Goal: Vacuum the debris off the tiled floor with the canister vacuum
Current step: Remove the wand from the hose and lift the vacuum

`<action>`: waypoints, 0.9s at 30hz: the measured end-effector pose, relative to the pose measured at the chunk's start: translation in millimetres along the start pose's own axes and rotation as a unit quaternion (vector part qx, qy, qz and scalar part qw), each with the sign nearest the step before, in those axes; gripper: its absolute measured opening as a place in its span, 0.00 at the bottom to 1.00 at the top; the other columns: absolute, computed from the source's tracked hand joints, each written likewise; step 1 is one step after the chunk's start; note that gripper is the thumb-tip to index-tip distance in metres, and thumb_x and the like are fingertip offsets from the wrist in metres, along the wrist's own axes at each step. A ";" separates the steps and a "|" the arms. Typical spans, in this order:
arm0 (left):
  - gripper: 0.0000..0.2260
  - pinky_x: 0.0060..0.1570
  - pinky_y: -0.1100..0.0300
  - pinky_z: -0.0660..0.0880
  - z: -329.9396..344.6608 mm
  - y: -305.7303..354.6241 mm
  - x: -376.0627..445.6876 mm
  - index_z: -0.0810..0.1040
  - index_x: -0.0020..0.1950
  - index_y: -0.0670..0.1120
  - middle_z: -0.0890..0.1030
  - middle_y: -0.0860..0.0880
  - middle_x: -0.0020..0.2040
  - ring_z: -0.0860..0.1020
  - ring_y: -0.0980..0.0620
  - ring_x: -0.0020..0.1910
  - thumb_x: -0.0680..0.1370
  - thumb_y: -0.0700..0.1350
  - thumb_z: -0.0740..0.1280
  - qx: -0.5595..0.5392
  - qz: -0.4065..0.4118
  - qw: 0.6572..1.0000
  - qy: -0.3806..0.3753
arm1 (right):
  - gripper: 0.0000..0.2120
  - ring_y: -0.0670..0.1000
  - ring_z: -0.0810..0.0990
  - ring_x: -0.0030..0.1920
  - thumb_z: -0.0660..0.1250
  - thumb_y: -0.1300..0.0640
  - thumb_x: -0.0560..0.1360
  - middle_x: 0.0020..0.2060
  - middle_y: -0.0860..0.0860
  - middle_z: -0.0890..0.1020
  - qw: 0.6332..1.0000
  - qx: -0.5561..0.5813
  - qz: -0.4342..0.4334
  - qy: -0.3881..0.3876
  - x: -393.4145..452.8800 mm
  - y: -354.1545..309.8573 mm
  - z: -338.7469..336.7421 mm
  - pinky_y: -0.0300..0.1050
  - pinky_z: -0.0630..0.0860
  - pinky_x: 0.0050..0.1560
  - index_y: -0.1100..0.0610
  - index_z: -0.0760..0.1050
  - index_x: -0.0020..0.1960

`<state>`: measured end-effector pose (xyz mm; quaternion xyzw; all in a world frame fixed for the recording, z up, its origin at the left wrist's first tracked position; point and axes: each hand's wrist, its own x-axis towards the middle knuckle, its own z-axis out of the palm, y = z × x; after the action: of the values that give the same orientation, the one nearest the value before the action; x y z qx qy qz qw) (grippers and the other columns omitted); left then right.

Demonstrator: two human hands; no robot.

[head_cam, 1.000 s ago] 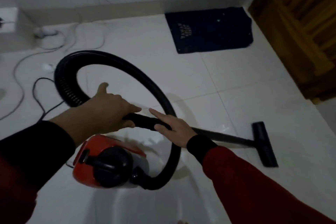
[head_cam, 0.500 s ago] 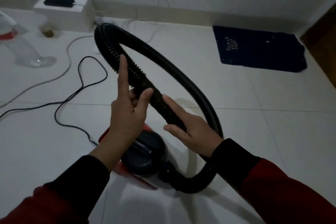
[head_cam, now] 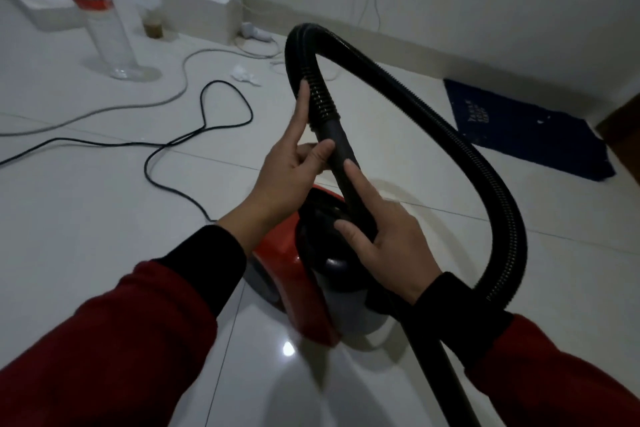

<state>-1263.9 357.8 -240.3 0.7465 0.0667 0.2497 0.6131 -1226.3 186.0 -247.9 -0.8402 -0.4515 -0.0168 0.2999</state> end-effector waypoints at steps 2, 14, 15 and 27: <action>0.33 0.50 0.59 0.79 -8.9 -17.5 -7.5 0.44 0.71 0.71 0.85 0.56 0.45 0.83 0.61 0.48 0.80 0.46 0.63 -0.009 -0.035 0.999 0.001 | 0.39 0.48 0.77 0.42 0.68 0.53 0.74 0.42 0.52 0.81 1.000 -0.004 0.018 -0.006 -1.2 0.9 9.0 0.39 0.74 0.46 0.34 0.49 0.75; 0.19 0.71 0.57 0.61 -19.2 -136.3 -46.4 0.74 0.68 0.47 0.74 0.47 0.68 0.67 0.52 0.71 0.79 0.53 0.60 0.247 -0.114 0.962 0.017 | 0.41 0.46 0.75 0.43 0.70 0.56 0.74 0.46 0.50 0.75 0.999 -0.046 0.025 -0.011 11.7 12.1 15.7 0.24 0.69 0.46 0.30 0.47 0.72; 0.19 0.70 0.56 0.62 -18.2 -137.2 -47.1 0.75 0.67 0.47 0.75 0.47 0.67 0.68 0.51 0.70 0.79 0.53 0.61 0.248 -0.105 0.963 0.027 | 0.41 0.47 0.76 0.44 0.70 0.56 0.74 0.48 0.51 0.76 0.999 -0.043 0.028 -0.010 11.9 12.1 15.0 0.23 0.69 0.47 0.29 0.47 0.71; 0.27 0.53 0.51 0.63 -24.8 -126.6 -45.4 0.81 0.54 0.46 0.83 0.49 0.51 0.75 0.50 0.60 0.77 0.61 0.50 0.498 -0.004 0.867 -0.015 | 0.41 0.49 0.76 0.53 0.70 0.59 0.74 0.57 0.57 0.77 0.999 -0.023 0.027 -0.011 9.1 9.9 11.4 0.19 0.66 0.51 0.32 0.49 0.72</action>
<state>-1288.3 391.6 -370.6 0.9562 0.1761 0.1692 0.1614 -1216.0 194.6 -259.3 -0.8588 -0.4319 -0.0100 0.2753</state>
